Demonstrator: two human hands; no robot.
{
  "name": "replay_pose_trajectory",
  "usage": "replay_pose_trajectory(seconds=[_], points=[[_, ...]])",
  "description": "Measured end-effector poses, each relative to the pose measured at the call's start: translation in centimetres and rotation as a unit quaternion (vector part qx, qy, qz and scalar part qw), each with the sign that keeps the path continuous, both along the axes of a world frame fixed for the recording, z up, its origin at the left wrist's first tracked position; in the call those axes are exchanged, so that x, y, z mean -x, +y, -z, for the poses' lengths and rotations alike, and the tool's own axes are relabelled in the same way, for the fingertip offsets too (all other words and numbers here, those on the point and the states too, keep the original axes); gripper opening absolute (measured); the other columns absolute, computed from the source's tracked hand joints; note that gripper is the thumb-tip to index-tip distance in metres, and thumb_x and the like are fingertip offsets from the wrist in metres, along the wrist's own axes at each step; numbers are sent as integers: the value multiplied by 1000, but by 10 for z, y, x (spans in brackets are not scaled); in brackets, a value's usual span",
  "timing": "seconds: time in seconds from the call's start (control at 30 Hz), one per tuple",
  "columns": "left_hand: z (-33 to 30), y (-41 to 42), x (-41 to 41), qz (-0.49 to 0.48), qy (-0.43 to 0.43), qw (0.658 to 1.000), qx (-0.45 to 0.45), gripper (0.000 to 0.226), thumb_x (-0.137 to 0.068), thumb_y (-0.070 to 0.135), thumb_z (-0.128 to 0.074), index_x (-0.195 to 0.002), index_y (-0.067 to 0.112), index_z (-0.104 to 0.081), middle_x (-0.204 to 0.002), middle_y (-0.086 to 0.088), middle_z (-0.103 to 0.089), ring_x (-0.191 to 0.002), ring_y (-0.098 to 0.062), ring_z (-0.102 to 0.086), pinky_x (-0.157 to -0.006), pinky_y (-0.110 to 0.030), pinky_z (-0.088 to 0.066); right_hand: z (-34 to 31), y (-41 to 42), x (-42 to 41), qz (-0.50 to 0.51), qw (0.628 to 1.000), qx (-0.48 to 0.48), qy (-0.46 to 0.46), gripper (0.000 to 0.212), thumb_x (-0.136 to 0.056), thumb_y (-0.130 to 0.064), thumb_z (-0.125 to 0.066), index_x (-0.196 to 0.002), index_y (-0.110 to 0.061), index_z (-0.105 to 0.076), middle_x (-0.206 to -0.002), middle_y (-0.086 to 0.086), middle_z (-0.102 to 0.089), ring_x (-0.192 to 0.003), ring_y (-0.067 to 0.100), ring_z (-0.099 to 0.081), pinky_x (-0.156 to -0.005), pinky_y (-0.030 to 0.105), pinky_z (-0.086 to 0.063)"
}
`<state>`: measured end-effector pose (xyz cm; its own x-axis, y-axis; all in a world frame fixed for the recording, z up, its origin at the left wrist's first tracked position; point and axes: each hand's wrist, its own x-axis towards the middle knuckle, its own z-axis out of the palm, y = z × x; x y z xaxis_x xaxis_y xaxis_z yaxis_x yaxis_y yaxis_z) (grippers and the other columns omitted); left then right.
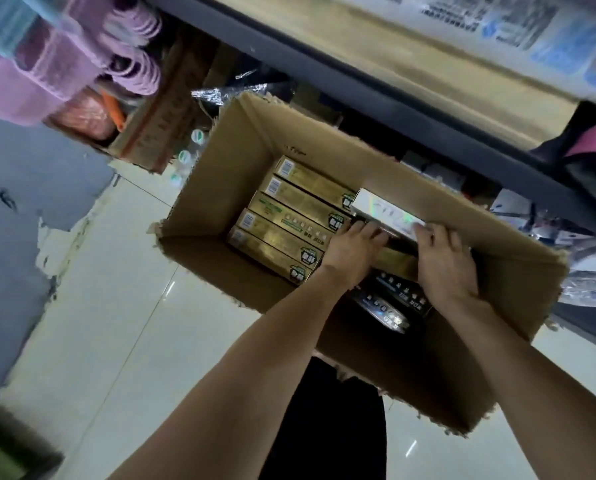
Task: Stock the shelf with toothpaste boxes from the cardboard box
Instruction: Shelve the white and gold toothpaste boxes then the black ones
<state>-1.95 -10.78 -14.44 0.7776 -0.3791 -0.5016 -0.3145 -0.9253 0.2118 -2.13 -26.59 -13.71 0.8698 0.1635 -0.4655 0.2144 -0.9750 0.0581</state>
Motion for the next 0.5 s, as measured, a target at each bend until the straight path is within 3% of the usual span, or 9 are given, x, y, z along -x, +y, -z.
replay_pose_trajectory(seconds=[0.17,0.3,0.4,0.5], points=[[-33,48,7,-21,86,995,-46,75,-79,15,-71,-141,20,-28,-142,-7,-36,-116,-30,-53,-83,-38,-51,7,16,-5,-21,996,82,-34,47,-93,-17,-50,-138,-10,-39,-117,10,-53,-98,30,-54,-87,38,-44],[-65,83,14,-18,75,995,-70,72,-82,24,-67,-140,17,-24,-118,-5,-60,-100,-24,-62,-80,-35,-53,3,31,-6,12,996,84,4,29,-90,-7,-42,-118,-11,-51,-108,12,-54,-96,30,-53,-80,40,-45],[-93,102,20,-45,51,995,-74,59,-84,29,-64,-132,19,-30,-105,-2,-65,-91,-22,-64,-70,-30,-50,-17,33,-2,63,997,23,50,28,-94,-2,-37,-121,-5,-43,-116,19,-55,-106,37,-53,-84,46,-45],[-124,111,28,-103,35,992,-67,46,-85,34,-60,-123,21,-36,-102,-1,-64,-87,-22,-64,-63,-27,-42,-78,30,15,123,989,-70,32,37,-92,-9,-50,-128,-8,-41,-120,18,-59,-111,36,-56,-89,44,-47]])
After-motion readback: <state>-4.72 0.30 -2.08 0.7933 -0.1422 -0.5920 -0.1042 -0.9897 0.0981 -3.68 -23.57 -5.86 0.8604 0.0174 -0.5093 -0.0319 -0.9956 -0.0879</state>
